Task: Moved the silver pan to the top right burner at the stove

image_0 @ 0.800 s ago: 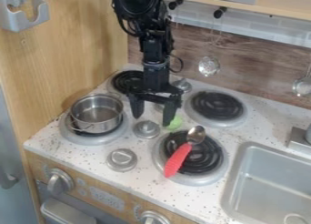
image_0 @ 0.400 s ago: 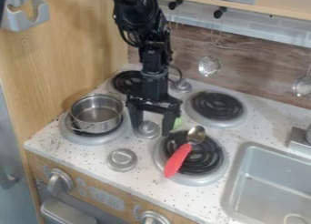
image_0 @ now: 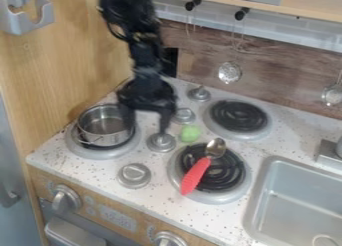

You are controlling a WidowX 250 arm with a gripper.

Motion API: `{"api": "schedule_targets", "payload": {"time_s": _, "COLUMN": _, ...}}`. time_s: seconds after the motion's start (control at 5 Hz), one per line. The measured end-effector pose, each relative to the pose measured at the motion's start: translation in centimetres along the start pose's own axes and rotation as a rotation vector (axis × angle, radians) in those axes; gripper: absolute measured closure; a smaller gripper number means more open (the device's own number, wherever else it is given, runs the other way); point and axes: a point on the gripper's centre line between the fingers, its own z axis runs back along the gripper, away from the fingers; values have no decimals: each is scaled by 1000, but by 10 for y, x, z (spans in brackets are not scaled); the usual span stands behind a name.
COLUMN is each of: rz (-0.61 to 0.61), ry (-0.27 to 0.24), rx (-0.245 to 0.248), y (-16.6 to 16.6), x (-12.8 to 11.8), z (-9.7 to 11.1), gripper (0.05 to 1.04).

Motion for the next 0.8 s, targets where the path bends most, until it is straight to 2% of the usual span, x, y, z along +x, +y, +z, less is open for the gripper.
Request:
{"api": "schedule_targets", "payload": {"time_s": 0.2, "rz": 40, "ry": -34, "rx": 8, "y": 12, "x": 10, "z": 10, "gripper": 85}}
{"api": "schedule_targets", "payload": {"time_s": 0.4, "rz": 92, "ry": -36, "rx": 30, "y": 31, "x": 17, "z": 8, "gripper": 85}}
{"api": "schedule_targets", "payload": {"time_s": 0.6, "rz": 119, "ry": -4, "rx": 75, "y": 41, "x": 18, "z": -18, "gripper": 85}}
{"api": "schedule_targets", "payload": {"time_s": 0.8, "rz": 111, "ry": 10, "rx": 75, "y": 37, "x": 18, "z": -32, "gripper": 141}}
